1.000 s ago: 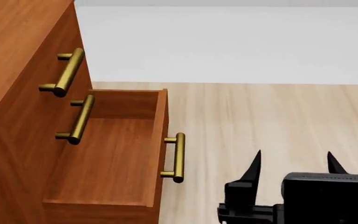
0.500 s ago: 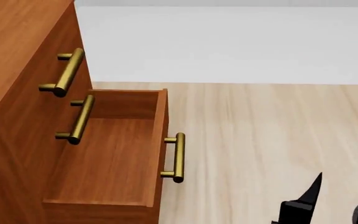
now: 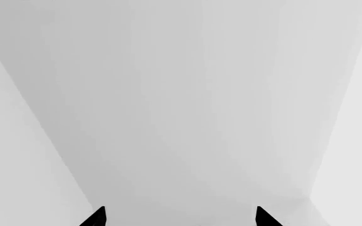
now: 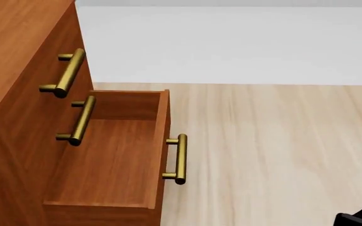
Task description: Put the wine bottle in the bottom drawer of the cabinet.
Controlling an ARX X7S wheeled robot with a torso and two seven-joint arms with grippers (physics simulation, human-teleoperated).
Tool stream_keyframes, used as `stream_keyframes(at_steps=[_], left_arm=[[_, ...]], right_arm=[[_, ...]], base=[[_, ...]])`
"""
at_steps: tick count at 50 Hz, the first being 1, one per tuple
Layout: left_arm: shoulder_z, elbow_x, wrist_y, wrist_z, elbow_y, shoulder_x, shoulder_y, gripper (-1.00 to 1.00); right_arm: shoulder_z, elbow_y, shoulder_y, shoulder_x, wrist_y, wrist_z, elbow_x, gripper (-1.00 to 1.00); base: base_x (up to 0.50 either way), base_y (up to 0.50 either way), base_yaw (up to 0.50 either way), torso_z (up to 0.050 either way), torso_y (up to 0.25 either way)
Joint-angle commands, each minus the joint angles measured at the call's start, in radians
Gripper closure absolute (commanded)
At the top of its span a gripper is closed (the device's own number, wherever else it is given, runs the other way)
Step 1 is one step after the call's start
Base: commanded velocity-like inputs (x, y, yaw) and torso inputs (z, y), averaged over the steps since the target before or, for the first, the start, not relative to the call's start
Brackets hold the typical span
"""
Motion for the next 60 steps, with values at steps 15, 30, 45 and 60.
stream_keyframes(at_steps=[15, 30, 45, 60], left_arm=[[0.005, -0.007, 0.0, -0.005, -0.003, -0.004, 0.007, -1.0], [0.011, -0.009, 0.002, -0.009, 0.002, -0.007, 0.011, -1.0], [0.015, -0.011, 0.004, -0.011, 0.006, -0.009, 0.015, -1.0], [0.019, -0.02, -0.001, -0.021, 0.01, -0.013, 0.016, -1.0]], right_arm=[[-0.009, 0.153, 0.128, 0.069, 0.094, 0.022, 0.022, -1.0], [-0.07, 0.26, 0.178, 0.085, 0.067, 0.022, 0.003, -1.0], [-0.095, 0.373, 0.181, 0.09, -0.001, -0.001, -0.017, -1.0], [-0.136, 0.463, 0.221, 0.096, -0.03, -0.019, -0.024, -1.0]], base=[[0.0, 0.0, 0.0, 0.0, 0.0], [0.0, 0.0, 0.0, 0.0, 0.0], [0.0, 0.0, 0.0, 0.0, 0.0], [0.0, 0.0, 0.0, 0.0, 0.0]])
